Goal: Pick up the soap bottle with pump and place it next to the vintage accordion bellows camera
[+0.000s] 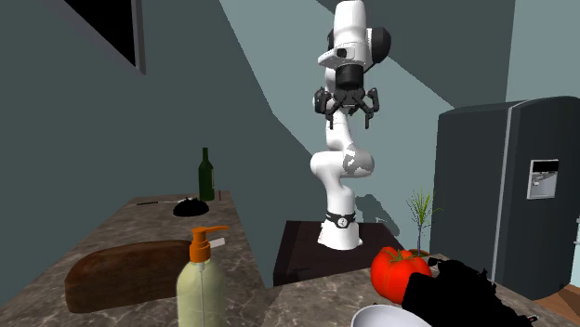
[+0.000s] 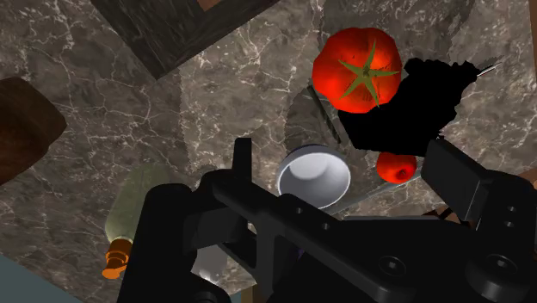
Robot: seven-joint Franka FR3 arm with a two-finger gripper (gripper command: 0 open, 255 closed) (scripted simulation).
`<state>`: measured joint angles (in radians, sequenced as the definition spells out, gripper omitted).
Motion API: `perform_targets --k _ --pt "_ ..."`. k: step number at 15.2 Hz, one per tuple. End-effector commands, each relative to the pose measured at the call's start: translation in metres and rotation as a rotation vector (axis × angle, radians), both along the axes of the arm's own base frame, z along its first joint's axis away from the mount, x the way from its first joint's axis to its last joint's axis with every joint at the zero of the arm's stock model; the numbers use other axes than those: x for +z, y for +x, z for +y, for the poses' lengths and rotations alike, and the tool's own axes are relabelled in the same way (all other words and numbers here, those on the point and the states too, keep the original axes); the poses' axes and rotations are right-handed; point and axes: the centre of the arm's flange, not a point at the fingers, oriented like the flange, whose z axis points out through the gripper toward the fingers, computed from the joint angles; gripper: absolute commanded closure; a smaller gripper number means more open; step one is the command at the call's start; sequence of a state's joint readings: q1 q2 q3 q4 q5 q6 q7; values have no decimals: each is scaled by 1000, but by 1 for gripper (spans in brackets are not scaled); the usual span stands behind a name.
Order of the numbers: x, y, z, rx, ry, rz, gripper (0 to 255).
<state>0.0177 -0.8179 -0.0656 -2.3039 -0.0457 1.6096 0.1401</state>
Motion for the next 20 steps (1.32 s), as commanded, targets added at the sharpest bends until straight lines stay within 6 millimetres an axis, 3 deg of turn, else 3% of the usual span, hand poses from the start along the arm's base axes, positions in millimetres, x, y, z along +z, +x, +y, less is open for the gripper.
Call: perform_targets --k 1,20 --pt "0 0 0 0 0 0 0" --pt "-94 170 -162 -46 -1 30 0"
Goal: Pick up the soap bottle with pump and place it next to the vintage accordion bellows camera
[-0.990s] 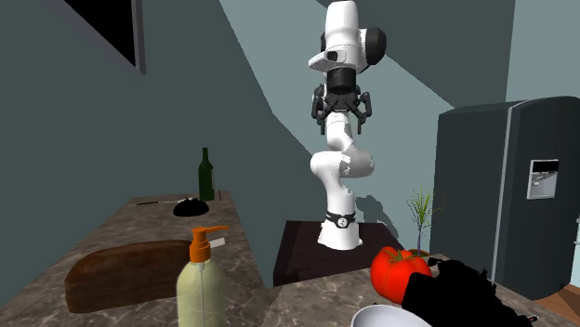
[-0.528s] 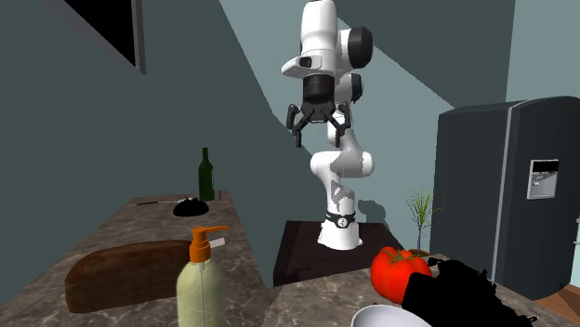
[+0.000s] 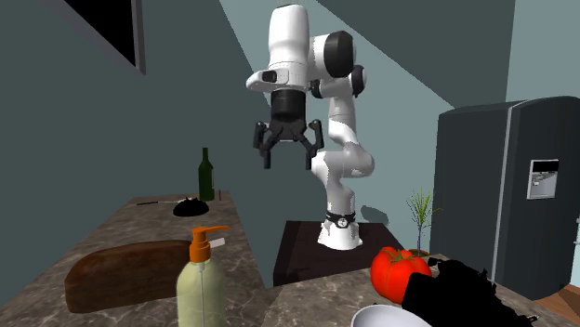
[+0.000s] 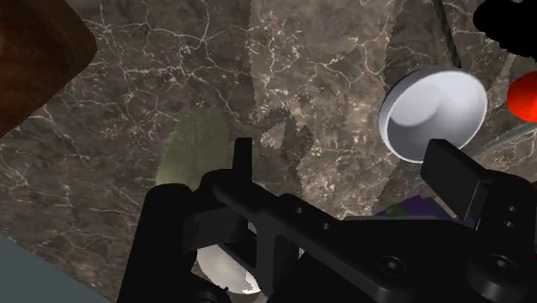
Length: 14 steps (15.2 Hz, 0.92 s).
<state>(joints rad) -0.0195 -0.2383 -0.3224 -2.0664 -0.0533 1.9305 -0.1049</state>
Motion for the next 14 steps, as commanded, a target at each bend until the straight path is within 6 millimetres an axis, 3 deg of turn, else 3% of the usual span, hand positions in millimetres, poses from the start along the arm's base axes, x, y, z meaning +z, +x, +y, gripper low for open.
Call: perform_targets --k 1,14 --pt "-9 15 -17 -4 -1 3 0" --pt "-76 125 -132 -36 -2 24 0"
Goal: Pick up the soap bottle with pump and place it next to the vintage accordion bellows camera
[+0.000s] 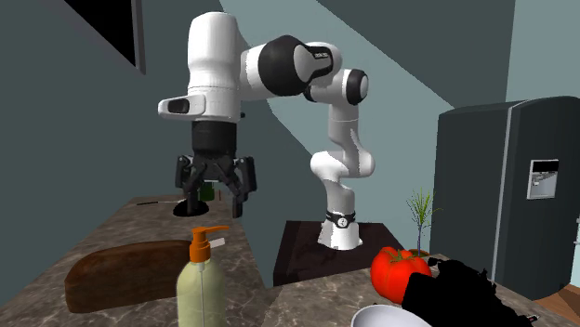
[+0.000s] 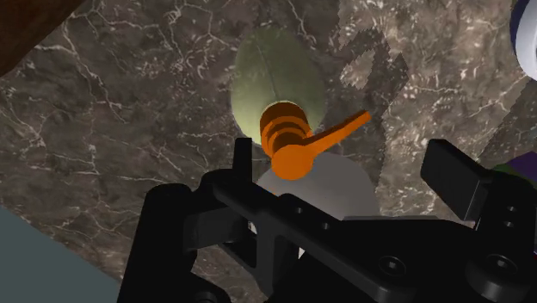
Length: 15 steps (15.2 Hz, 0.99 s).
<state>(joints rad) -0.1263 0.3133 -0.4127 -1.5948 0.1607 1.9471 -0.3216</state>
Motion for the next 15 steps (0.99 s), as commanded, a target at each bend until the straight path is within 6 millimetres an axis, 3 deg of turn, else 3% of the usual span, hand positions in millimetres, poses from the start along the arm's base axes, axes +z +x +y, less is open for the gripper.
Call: perform_targets --k 1,10,15 --pt "-14 17 -21 -4 0 3 0" --pt "-56 23 -26 -5 0 4 0" --pt "-56 23 -26 -5 0 4 0"
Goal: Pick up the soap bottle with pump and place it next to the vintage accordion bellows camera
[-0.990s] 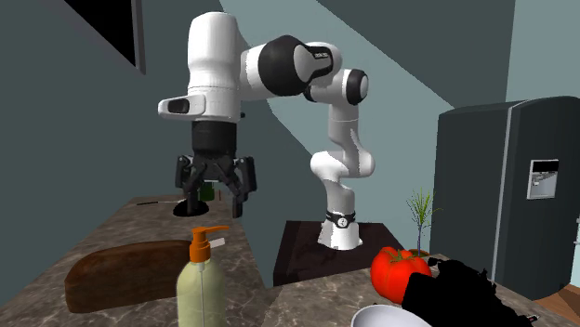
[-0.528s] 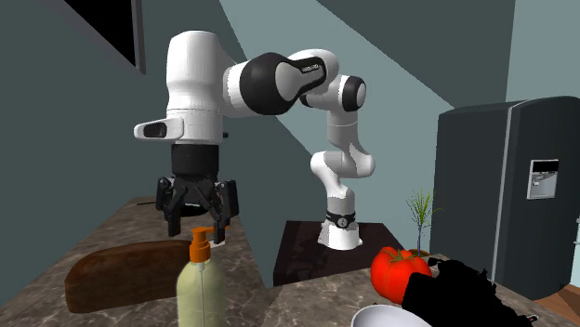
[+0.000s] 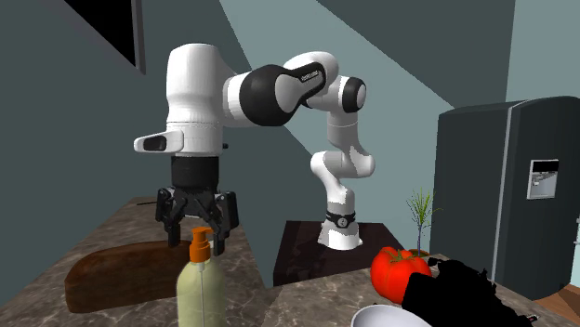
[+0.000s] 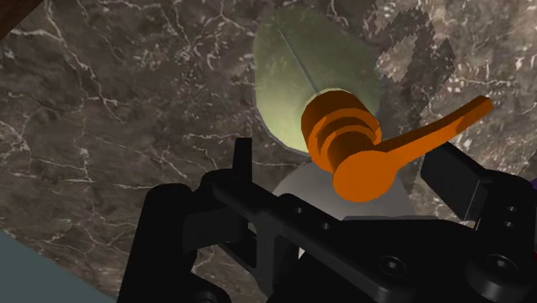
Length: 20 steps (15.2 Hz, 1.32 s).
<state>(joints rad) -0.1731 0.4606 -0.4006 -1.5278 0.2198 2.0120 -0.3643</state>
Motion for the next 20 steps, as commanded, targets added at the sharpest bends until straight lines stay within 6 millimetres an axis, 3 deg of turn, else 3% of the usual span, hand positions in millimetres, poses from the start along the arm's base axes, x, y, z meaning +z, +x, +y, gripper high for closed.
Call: perform_targets --k 1,2,3,12,20 --pt "0 0 0 0 0 0 0" --pt "0 0 0 0 0 0 0" --pt "0 0 0 0 0 0 255" --pt "0 0 0 0 0 0 255" --pt "42 0 0 0 0 0 255"
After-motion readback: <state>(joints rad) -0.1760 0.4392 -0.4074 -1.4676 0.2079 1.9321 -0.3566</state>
